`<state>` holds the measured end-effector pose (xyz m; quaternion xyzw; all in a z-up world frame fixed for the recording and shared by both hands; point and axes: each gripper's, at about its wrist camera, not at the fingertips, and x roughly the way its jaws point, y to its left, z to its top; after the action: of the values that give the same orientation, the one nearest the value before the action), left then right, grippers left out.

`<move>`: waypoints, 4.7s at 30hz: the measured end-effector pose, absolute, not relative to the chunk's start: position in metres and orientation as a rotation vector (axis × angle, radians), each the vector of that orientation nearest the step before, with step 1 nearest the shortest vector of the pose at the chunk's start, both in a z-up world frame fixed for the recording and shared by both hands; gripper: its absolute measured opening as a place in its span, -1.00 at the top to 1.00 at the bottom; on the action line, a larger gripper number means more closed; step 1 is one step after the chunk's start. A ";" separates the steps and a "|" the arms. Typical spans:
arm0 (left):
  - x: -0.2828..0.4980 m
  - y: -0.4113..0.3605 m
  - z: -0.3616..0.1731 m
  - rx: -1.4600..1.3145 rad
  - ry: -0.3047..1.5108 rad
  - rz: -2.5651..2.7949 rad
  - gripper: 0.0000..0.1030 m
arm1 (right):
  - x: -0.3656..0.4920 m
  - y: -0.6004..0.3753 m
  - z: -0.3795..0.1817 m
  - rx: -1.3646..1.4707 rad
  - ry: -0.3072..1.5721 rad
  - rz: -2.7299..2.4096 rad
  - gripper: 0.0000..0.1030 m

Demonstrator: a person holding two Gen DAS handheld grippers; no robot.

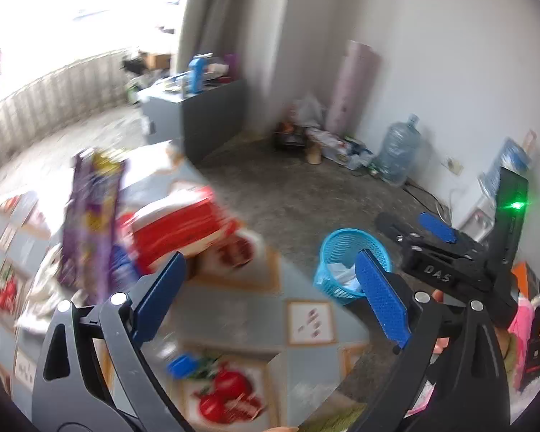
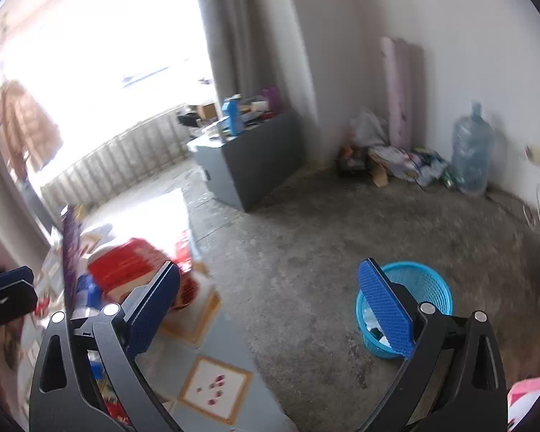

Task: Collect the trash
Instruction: 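Swing both tools back toward the table, then grasp the purple snack bag with the left tool while the right tool grasps the red-white bag, then lift the purple bag with the left tool while the right tool lifts the red-white bag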

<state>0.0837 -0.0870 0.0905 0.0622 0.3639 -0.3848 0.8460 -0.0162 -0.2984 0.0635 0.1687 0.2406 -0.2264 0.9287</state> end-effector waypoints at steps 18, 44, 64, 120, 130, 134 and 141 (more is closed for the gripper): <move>0.134 0.137 0.043 -0.287 0.829 -0.540 -0.83 | 0.027 -0.194 0.069 0.080 0.509 -0.203 -0.87; 0.292 0.114 -0.042 -0.190 0.894 -0.385 -0.49 | 0.253 -0.262 -0.033 0.675 0.916 0.137 -0.31; 0.220 0.087 -0.071 -0.189 1.082 -0.461 0.04 | 0.211 -0.210 -0.063 0.667 1.038 0.237 0.02; 0.072 0.046 -0.001 0.048 0.800 -0.747 0.44 | 0.082 -0.237 -0.021 0.408 0.772 0.409 -0.28; 0.078 0.051 -0.003 0.001 0.816 -0.723 0.70 | 0.086 -0.243 -0.023 0.340 0.768 0.407 -0.28; 0.079 0.054 -0.003 -0.020 0.821 -0.713 0.79 | 0.087 -0.238 -0.026 0.334 0.785 0.430 -0.28; 0.082 0.061 -0.006 -0.069 0.838 -0.688 0.89 | 0.052 -0.219 -0.011 0.262 0.793 0.543 -0.28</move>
<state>0.0823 0.0613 -0.0061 -0.0327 0.3986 -0.3275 0.8560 0.0517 -0.2193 -0.0106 0.1257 0.3802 0.2606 0.8785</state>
